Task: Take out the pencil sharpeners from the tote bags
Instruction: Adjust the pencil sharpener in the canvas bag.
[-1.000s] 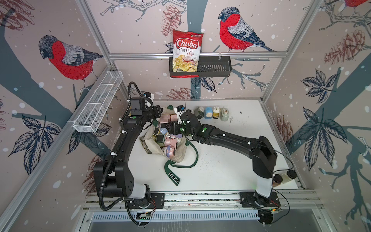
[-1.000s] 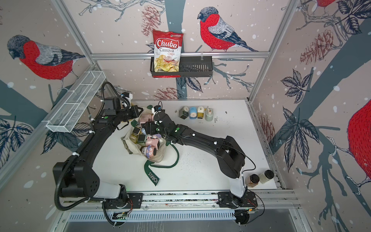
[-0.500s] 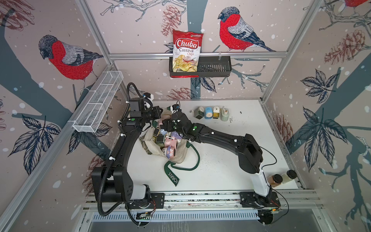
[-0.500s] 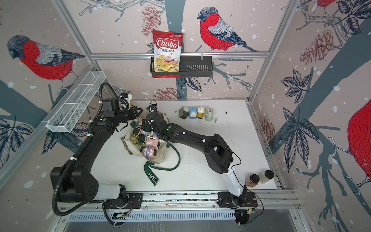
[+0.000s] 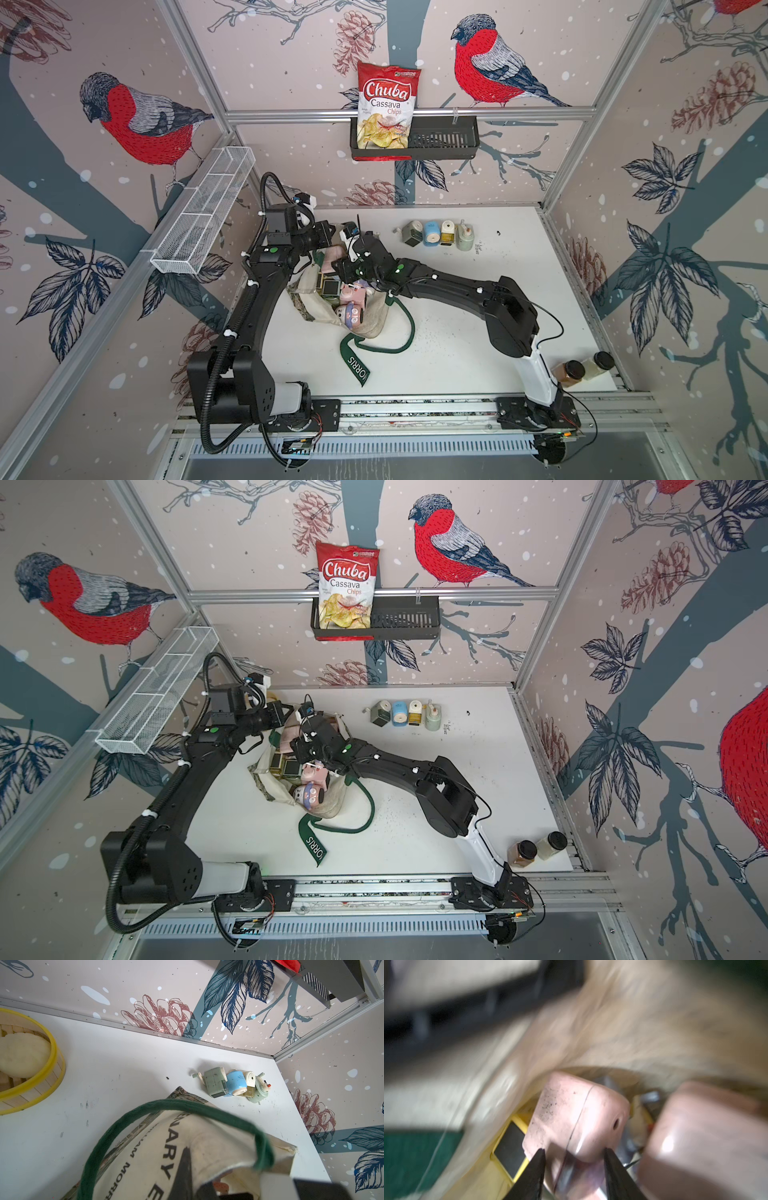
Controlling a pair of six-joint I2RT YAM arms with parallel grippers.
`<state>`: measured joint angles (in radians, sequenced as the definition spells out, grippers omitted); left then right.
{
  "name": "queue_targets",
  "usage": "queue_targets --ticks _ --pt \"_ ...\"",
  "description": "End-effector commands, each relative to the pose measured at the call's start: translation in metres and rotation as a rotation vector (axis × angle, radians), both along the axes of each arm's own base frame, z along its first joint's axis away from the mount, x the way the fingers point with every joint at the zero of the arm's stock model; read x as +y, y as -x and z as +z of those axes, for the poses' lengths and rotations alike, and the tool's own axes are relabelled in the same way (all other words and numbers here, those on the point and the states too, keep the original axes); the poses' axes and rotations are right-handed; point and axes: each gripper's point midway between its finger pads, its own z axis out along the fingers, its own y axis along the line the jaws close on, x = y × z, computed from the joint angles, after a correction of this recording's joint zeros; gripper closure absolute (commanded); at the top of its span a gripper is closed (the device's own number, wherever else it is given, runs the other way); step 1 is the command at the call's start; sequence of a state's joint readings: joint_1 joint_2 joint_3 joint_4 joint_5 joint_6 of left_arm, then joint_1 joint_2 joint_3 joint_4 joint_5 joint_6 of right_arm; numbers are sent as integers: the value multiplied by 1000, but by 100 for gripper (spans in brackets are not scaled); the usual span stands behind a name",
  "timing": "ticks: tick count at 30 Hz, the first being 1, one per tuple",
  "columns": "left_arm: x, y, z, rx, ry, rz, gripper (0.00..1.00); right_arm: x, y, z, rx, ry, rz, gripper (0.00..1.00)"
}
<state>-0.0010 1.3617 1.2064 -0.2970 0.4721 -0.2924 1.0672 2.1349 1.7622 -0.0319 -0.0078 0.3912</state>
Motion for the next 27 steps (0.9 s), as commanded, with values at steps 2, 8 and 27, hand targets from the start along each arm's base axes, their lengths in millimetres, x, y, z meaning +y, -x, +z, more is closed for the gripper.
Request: queue_targets --ticks 2,8,27 --pt "-5 -10 44 -182 28 -34 100 -5 32 -5 -15 48 142 53" --pt "-4 -10 43 -181 29 -30 100 -36 36 15 -30 -27 95 36" --pt "-4 -13 39 -168 26 -26 100 -48 46 -17 286 -100 84 25"
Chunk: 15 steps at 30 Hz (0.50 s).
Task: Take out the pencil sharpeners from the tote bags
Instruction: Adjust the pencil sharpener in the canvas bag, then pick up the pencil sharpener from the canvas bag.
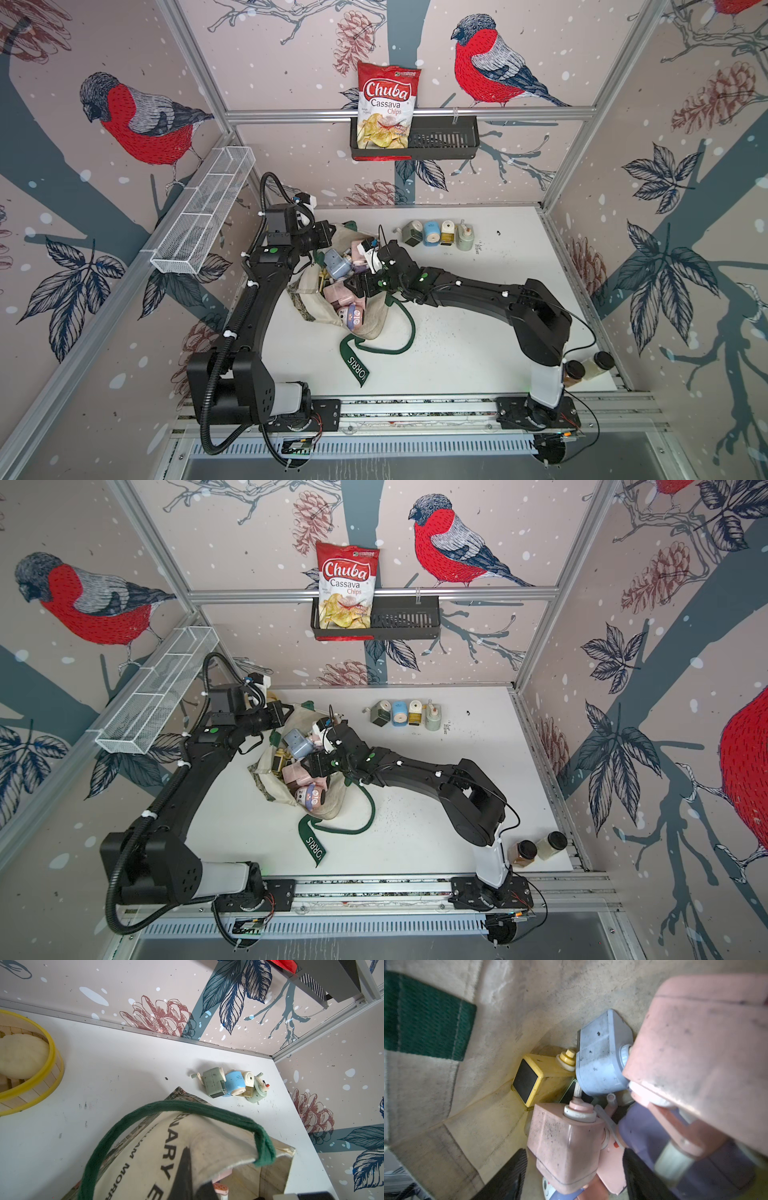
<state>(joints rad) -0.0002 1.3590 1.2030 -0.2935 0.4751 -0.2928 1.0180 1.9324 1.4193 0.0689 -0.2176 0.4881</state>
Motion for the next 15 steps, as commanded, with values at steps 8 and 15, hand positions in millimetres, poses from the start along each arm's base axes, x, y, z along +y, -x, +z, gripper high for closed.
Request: queue_targets --ticks 8,15 --pt "-3 -13 38 -163 24 -23 100 10 21 -24 221 -80 -3 21" --pt "-4 -13 37 -162 23 -24 100 23 20 -43 303 -101 -13 16"
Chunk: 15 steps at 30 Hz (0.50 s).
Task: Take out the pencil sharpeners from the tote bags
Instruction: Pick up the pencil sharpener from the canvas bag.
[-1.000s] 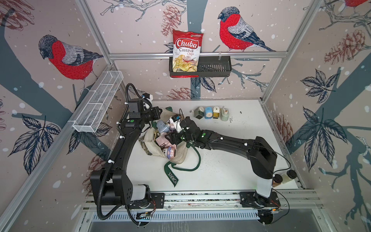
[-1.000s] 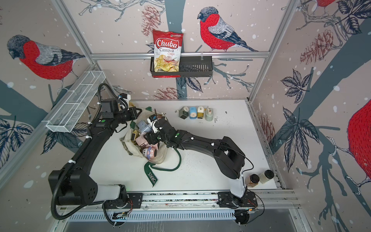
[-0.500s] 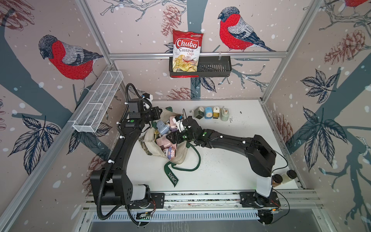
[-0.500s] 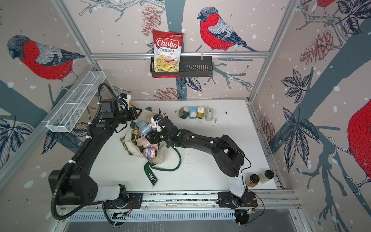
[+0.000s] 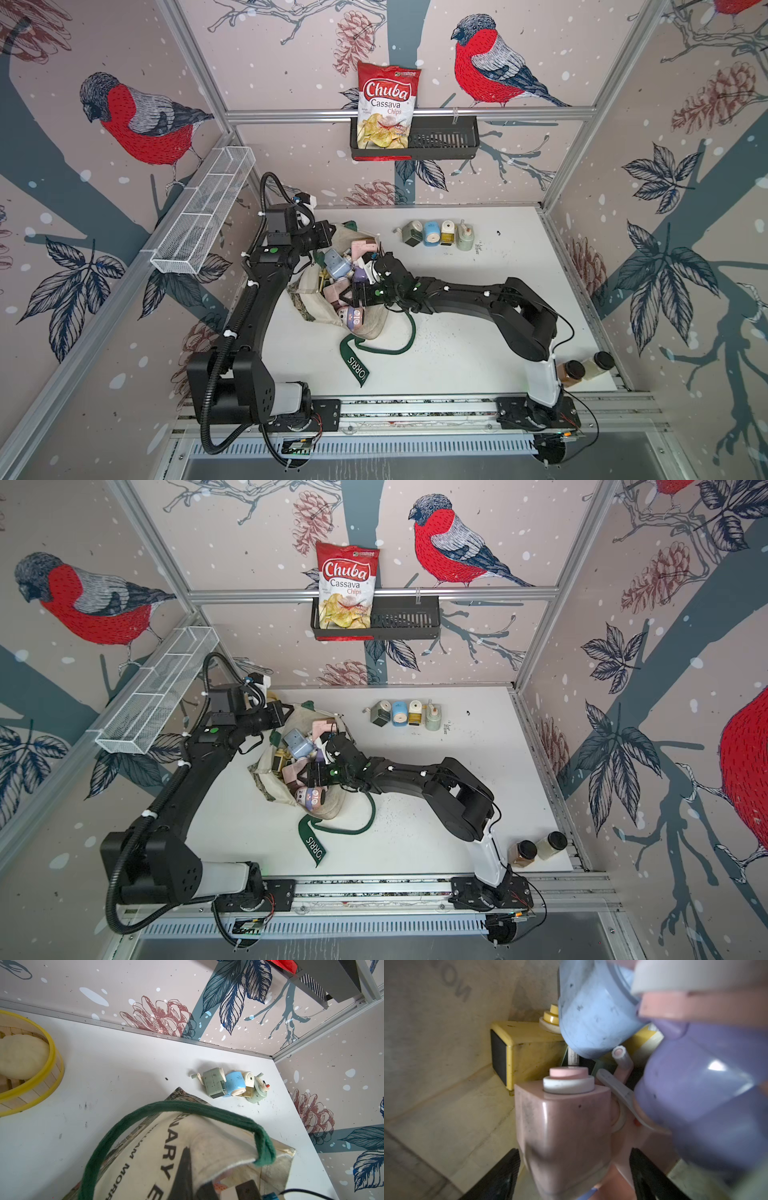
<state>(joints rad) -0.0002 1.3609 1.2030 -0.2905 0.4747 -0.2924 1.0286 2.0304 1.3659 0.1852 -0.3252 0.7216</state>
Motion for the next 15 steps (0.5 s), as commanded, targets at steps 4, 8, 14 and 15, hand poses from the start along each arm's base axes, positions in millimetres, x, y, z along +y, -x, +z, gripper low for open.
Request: queue_targets --ticks 4,8,14,15 --pt "-4 -13 36 -157 26 -26 100 17 1 7 68 -90 8 16" --pt "-4 -13 37 -158 26 -26 100 27 4 5 96 -106 51 16" --pt "-4 -13 36 -157 26 -28 100 36 7 7 133 -140 95 22" --pt "-5 -13 36 -157 27 -29 100 36 7 9 130 -147 100 24"
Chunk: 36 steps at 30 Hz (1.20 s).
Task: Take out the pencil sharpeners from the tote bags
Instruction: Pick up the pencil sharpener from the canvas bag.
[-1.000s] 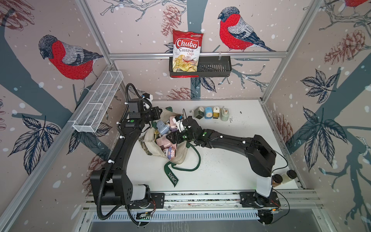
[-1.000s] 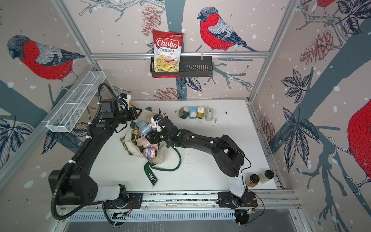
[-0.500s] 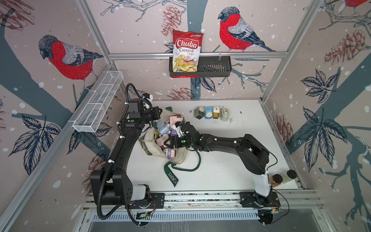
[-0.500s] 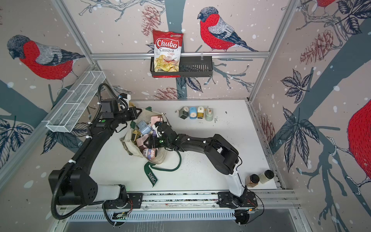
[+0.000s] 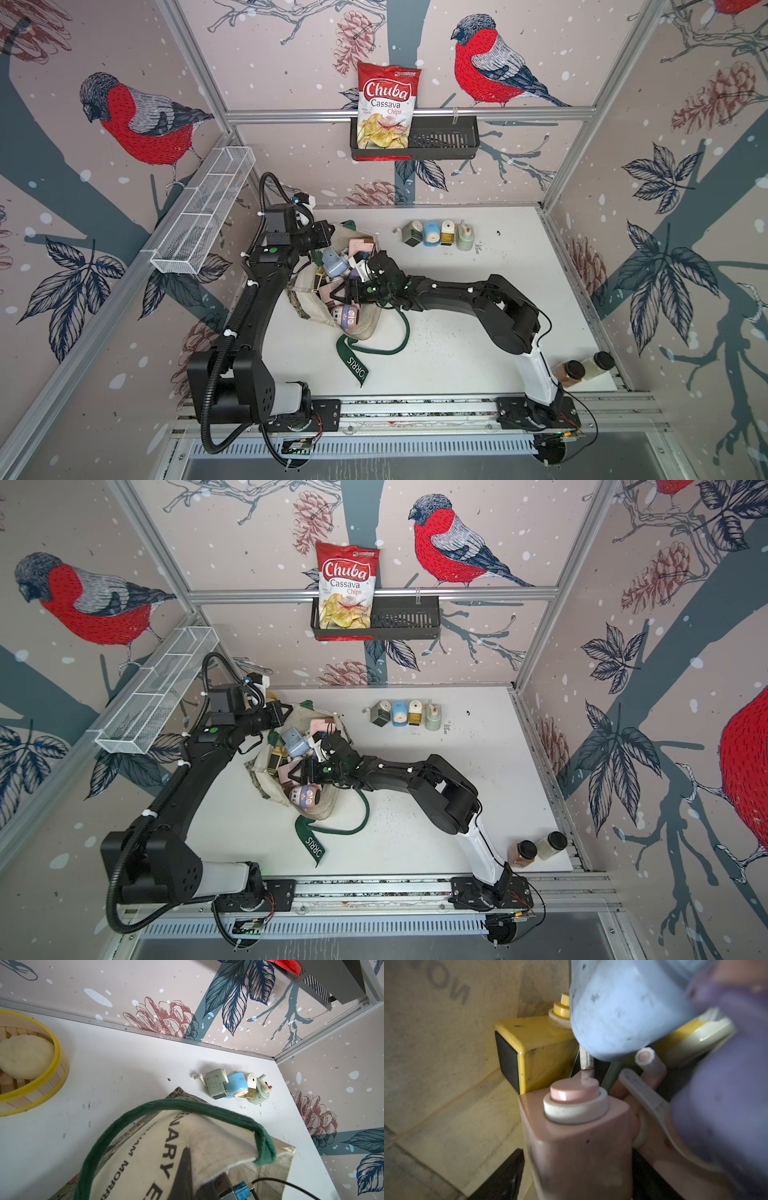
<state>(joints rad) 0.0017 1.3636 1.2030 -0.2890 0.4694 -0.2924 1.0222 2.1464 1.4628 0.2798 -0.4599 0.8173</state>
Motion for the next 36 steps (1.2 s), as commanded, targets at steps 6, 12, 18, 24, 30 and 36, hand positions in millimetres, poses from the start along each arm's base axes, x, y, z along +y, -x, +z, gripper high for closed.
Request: queue_targets --ticks 6,12,18,24,30,36 --pt "-6 -12 37 -159 29 -35 100 6 9 33 -29 -83 47 39" --pt "-6 -12 37 -158 30 -34 100 6 7 49 -88 -91 27 45" --pt "-6 -12 37 -158 30 -35 100 3 3 46 -163 2 -3 50" --pt "-6 -12 37 -157 30 -32 100 -16 -13 46 -339 192 -114 52" --pt "-6 -13 35 -153 30 -33 100 -46 -27 45 -422 348 -199 55" --pt "-5 -13 35 -152 30 -32 100 -59 -24 46 -471 435 -216 55"
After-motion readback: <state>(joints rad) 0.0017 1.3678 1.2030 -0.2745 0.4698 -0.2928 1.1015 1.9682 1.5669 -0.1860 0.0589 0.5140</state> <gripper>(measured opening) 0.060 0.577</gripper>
